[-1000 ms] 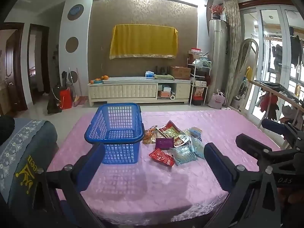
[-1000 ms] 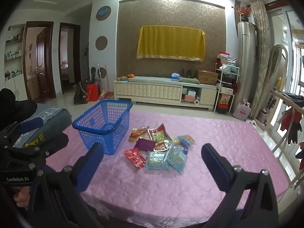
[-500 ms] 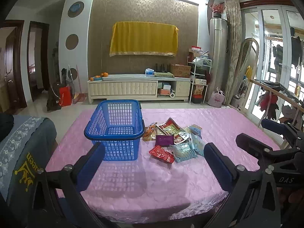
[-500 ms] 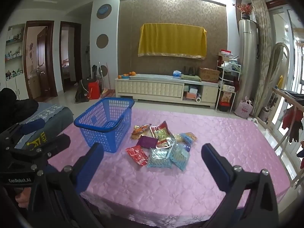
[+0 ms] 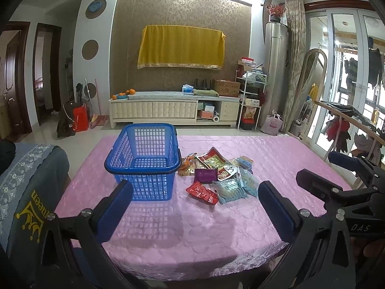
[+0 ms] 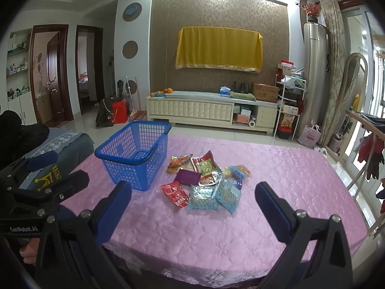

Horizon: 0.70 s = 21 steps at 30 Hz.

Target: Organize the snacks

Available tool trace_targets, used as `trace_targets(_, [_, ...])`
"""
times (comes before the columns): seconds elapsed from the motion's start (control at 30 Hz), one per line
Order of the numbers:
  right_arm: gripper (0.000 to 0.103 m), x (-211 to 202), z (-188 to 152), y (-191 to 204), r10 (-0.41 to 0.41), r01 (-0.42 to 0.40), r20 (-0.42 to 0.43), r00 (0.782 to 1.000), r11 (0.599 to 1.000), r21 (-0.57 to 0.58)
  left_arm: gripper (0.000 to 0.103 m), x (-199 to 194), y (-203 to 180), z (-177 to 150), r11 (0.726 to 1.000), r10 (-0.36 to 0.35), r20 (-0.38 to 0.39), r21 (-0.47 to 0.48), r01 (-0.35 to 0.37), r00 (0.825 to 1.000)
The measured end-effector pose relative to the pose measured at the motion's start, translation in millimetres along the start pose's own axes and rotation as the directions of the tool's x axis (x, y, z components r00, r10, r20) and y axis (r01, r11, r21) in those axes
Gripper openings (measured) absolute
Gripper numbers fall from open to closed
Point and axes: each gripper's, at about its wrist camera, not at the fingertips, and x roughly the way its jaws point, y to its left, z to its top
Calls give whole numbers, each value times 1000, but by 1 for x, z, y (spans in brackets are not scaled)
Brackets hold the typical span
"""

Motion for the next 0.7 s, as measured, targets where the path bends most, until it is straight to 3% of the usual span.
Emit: trace_targets(0.7, [103,-1,-2,3,-4,4,-19,1000,1000,-7,103,-3,2,-2,1000,6,-10,-7,-7,1000])
